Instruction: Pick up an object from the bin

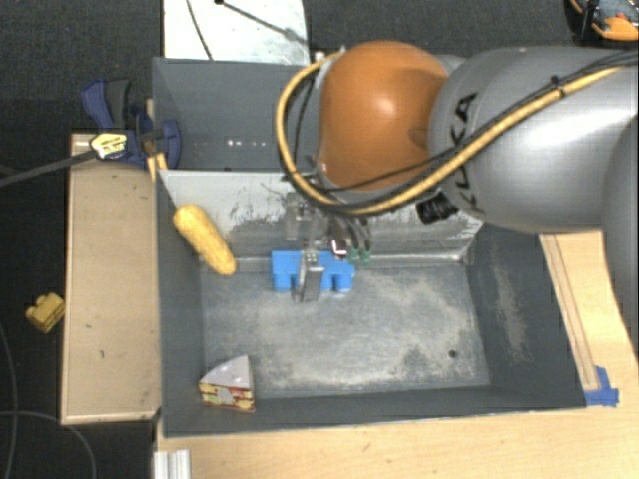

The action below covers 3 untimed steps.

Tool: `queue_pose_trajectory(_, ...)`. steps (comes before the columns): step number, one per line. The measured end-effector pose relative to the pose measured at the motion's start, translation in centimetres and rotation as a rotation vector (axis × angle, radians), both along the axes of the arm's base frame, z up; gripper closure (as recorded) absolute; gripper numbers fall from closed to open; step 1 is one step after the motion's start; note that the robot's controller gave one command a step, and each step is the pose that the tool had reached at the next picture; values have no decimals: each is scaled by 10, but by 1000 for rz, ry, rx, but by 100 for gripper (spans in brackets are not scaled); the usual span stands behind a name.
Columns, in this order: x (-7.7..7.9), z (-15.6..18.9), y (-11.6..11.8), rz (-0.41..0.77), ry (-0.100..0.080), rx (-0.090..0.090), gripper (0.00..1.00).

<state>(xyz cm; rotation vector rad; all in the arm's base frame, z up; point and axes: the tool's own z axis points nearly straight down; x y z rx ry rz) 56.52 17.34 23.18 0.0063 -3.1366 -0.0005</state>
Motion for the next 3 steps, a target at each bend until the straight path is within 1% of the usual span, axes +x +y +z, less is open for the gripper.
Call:
queue_pose_trajectory(1,2,5,-1,-5,-8,1,0)
queue_pose_trajectory(2,25,-60,-21,-95,-12,2,0)
queue_pose_trajectory(3,27,-96,-25,-112,-4,0,0)
